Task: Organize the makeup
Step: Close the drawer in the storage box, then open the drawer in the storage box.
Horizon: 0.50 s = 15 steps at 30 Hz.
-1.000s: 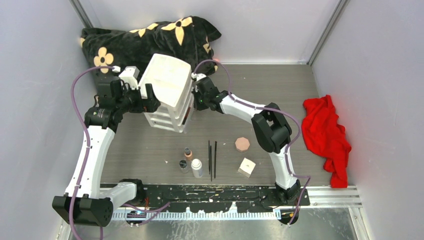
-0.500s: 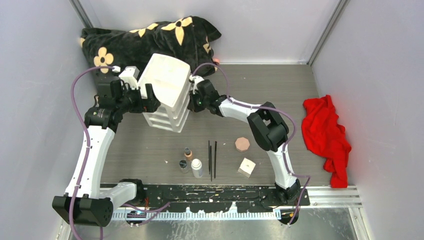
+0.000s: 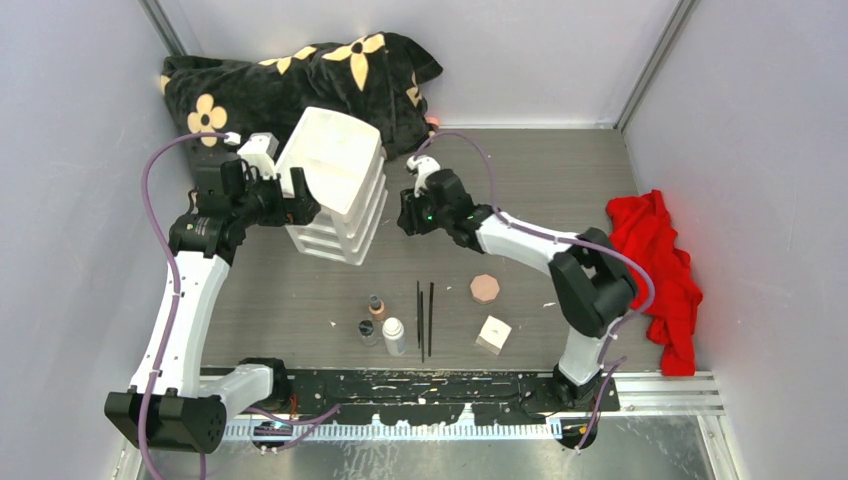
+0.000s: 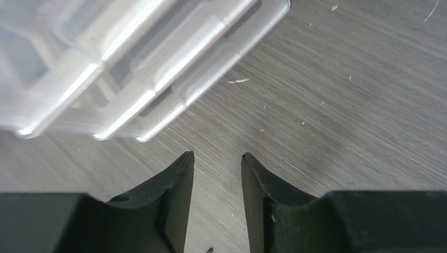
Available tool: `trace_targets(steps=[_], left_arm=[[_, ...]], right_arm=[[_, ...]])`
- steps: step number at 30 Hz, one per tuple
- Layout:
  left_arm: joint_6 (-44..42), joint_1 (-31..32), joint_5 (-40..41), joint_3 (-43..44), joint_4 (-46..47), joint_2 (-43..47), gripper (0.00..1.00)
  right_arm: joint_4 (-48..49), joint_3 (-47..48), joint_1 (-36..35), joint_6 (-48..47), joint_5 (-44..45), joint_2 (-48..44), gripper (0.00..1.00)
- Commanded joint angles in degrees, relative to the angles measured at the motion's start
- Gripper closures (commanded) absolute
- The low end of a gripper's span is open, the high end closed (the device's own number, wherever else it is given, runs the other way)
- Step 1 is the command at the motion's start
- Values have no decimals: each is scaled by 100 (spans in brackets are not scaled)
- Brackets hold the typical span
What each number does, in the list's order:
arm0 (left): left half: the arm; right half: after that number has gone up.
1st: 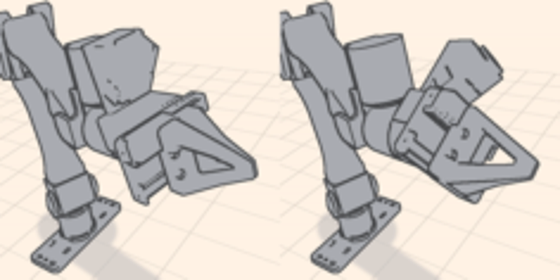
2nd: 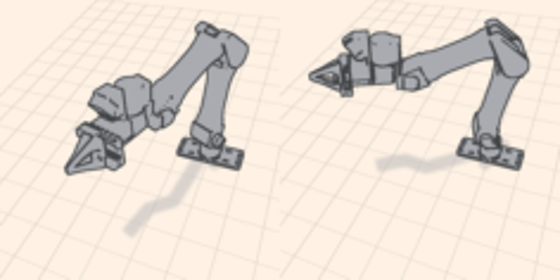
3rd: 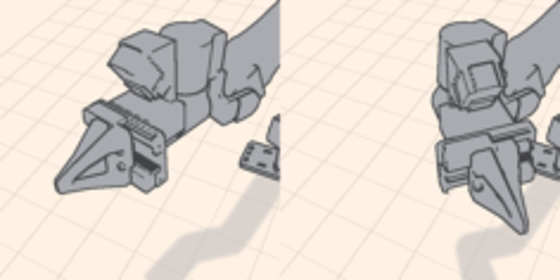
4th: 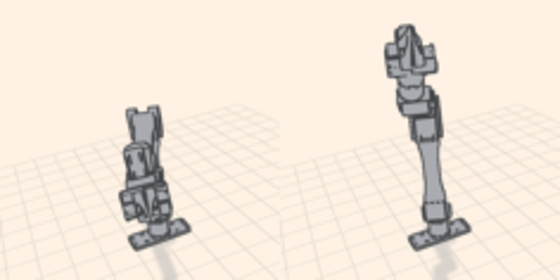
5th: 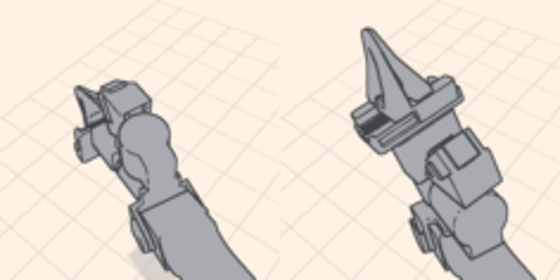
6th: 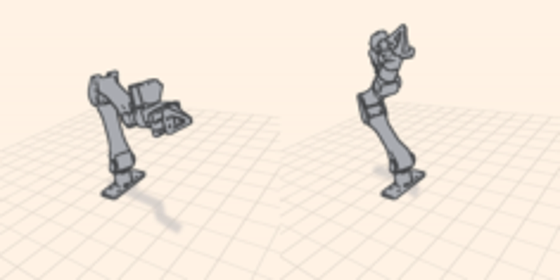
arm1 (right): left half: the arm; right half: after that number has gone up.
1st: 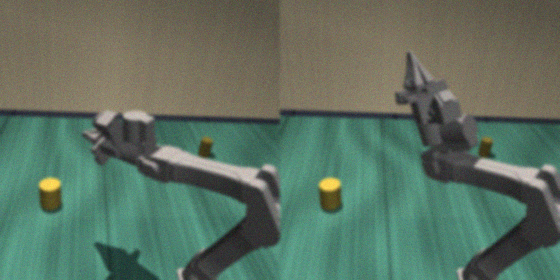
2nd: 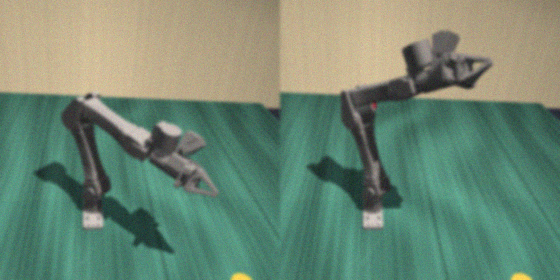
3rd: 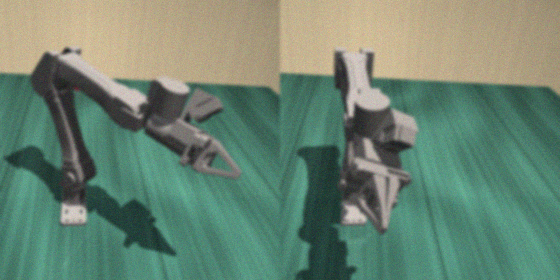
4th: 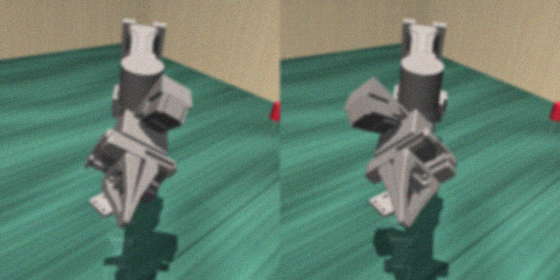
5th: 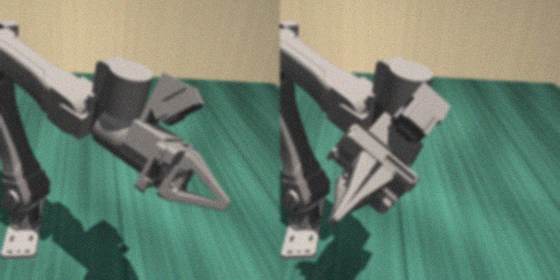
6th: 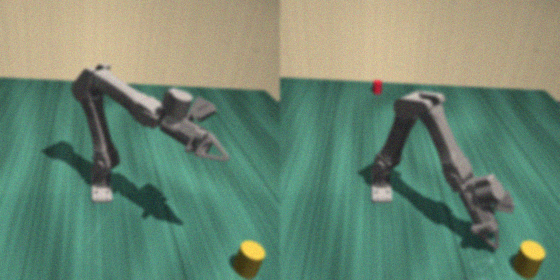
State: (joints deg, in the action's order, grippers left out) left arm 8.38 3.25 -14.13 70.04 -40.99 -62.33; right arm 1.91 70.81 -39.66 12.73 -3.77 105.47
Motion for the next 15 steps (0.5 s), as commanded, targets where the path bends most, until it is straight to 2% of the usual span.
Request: trace_targets(steps=[1,3,9,12,15], left_arm=[[-21,-35,13,58,112,117,0],[-37,-33,23,69,116,104,0],[-91,-32,82,69,70,107,0],[-129,-34,94,119,27,84,0],[-159,-32,103,158,-19,66,0]], right_arm=[[902,-324,432,185,-832,-719,53],[1269,-338,675,560,-1567,-639,47],[3671,-155,1152,2503,-3605,217,47],[5132,87,1179,3853,-4098,826,51],[6927,199,1178,5217,-4287,1361,49]])
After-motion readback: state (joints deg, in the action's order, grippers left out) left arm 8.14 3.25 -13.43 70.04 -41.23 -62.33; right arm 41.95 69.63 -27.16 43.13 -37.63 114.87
